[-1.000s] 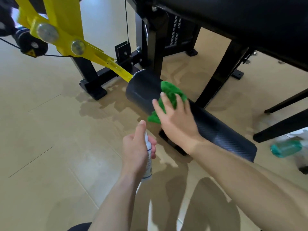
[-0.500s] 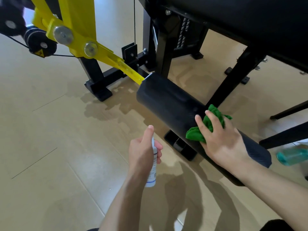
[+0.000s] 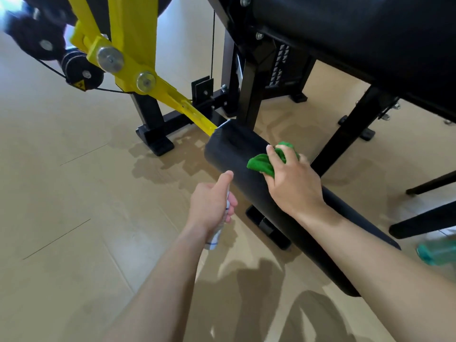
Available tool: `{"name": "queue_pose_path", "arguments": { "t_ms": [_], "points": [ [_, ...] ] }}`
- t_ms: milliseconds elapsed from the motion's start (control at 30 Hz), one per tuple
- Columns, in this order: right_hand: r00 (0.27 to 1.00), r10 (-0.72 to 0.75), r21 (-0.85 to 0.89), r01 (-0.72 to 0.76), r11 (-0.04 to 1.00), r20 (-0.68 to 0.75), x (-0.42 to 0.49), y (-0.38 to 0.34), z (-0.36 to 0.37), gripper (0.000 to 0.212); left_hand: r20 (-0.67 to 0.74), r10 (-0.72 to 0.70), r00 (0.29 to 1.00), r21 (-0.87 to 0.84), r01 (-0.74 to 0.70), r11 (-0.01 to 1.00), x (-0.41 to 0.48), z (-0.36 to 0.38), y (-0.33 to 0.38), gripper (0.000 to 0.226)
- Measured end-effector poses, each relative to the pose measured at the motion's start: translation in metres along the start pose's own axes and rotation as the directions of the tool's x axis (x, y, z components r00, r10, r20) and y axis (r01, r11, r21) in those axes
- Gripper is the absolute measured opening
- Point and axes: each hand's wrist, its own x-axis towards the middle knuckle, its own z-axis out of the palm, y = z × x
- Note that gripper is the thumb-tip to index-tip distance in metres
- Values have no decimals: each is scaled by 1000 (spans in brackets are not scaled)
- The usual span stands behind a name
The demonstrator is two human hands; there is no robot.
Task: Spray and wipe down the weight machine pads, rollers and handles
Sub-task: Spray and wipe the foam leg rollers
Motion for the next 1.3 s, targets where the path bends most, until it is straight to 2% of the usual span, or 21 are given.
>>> {"name": "queue_pose_path", "arguments": {
  "t_ms": [67,167,267,367,467,567,667,767,900,1033,1100,1200,1300],
  "points": [
    [998,26,45,-23,999,-65,-23,10,-10,63,-4,22,1000,33,-22,999,9,-3,6,62],
    [997,69,121,-67,990,-16,-47,20,-18,65,-60,84,995,61,-81,995,22,-1,15,64],
    [996,-57,-9,57,998,-72,-60,24,-11,71,-90,114,989,62,-109,992,33,2,24,62],
    [988,-155,-107,152,983,-25,-59,24,9,74,-84,127,988,69,-121,990,43,3,28,58],
    [975,-220,-174,209,962,-41,-29,5,27,62,-107,99,989,46,-94,994,51,-7,19,61],
    [972,-231,-212,216,953,-46,38,-37,37,56,-127,54,990,-16,-57,998,53,-25,6,67],
    [973,-232,-200,225,954,-13,105,-87,43,52,-161,65,985,-4,-66,998,55,-42,-1,67],
    [972,-235,-168,230,959,-9,125,-105,44,48,-197,79,977,-3,-81,997,55,-52,-2,67],
    [974,-226,-166,222,961,-7,51,-55,36,64,-177,63,982,-23,-68,997,52,-51,1,67],
    [966,-248,-267,258,928,71,-35,-4,22,64,-128,37,991,3,-37,999,45,-45,2,65],
    [977,-197,-273,212,938,84,-16,-21,25,59,-124,35,992,-5,-36,999,44,-44,0,66],
    [976,-216,-238,215,947,19,57,-76,37,58,-150,31,988,-47,-38,998,44,-41,-4,65],
    [978,-204,-191,210,959,51,95,-106,40,58,-157,35,987,-59,-44,997,40,-38,-6,65]
  ]
}}
